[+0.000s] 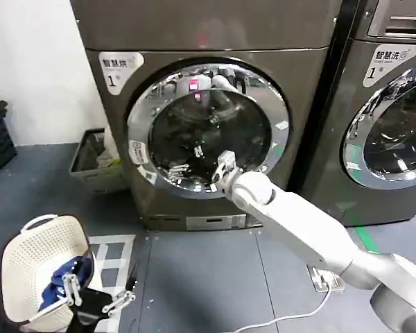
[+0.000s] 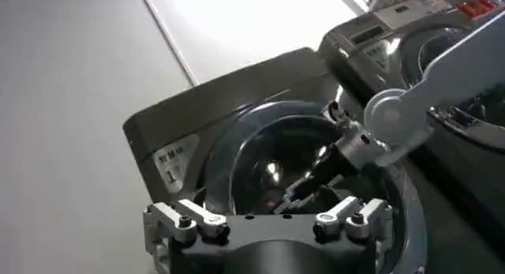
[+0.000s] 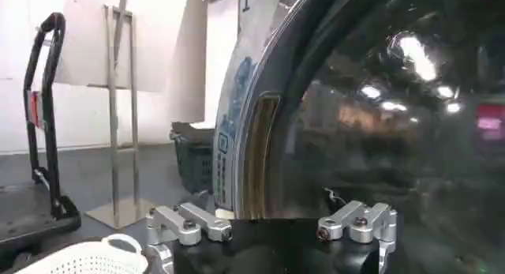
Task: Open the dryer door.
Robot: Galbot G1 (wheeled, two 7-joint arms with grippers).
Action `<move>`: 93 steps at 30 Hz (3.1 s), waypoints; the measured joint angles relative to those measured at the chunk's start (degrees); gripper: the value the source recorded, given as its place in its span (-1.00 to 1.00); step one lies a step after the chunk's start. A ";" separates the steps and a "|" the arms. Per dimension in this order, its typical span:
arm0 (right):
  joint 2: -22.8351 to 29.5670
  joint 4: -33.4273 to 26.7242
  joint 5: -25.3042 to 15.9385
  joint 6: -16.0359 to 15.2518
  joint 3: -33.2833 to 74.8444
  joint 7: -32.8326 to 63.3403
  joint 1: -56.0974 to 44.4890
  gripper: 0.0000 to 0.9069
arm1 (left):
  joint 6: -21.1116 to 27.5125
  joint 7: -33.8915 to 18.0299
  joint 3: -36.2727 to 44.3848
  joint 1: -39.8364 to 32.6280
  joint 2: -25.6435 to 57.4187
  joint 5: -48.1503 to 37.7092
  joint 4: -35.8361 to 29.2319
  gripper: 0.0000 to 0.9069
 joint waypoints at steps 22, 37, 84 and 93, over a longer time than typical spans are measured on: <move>4.84 -4.30 -0.02 -0.68 -3.65 0.01 3.25 1.00 | 0.00 -0.01 0.39 -0.15 -0.03 -0.02 0.17 1.00; 8.58 -7.93 0.31 -0.72 -5.46 -1.61 5.54 1.00 | 0.00 -0.06 0.39 -0.21 -0.05 -0.20 0.22 1.00; 6.65 -8.22 0.74 -0.27 -8.03 -14.63 7.17 1.00 | 0.00 0.17 0.05 -0.52 0.47 -1.70 0.31 1.00; 1.75 -2.67 2.62 -0.31 -9.06 -15.62 7.00 1.00 | 2.03 3.89 -2.88 -2.43 1.74 -8.47 0.40 1.00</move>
